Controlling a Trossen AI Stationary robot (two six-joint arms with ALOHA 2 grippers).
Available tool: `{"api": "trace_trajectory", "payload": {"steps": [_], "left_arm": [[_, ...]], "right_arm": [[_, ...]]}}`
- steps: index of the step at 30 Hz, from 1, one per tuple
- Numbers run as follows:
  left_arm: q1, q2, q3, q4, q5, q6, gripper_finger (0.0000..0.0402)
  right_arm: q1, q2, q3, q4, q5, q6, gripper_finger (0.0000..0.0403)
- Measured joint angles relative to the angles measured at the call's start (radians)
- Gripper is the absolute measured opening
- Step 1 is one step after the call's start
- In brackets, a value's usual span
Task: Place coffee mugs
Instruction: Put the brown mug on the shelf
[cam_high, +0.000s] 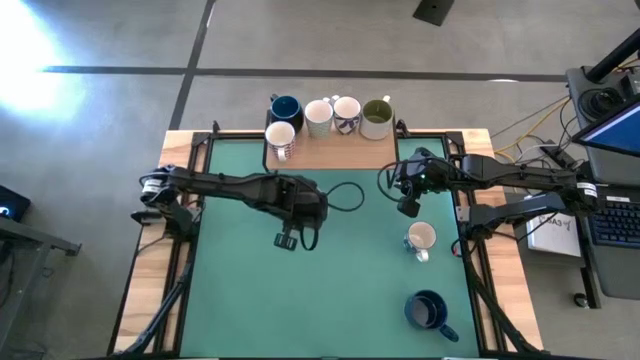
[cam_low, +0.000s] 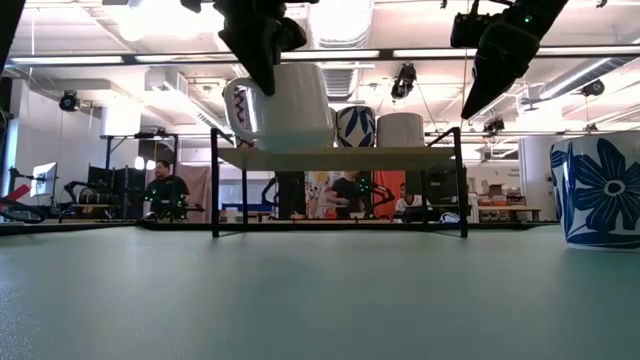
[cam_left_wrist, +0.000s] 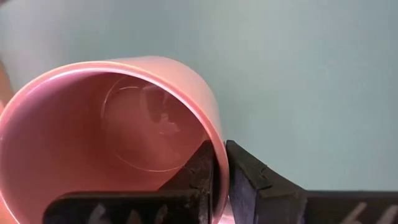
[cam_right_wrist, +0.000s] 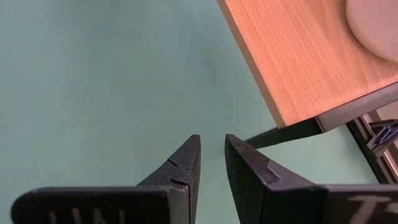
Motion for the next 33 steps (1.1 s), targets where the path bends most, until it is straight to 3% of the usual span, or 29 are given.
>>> {"api": "trace_trajectory", "payload": {"steps": [18, 33], "left_arm": [[0.146, -0.001, 0.086, -0.014, 0.005, 0.406, 0.0010], [0.252, 0.012, 0.086, 0.021, 0.002, 0.368, 0.0011]], "right_arm": [[0.000, 0.000, 0.000, 0.000, 0.000, 0.000, 0.0063], [0.000, 0.000, 0.000, 0.000, 0.000, 0.000, 0.0063]]}}
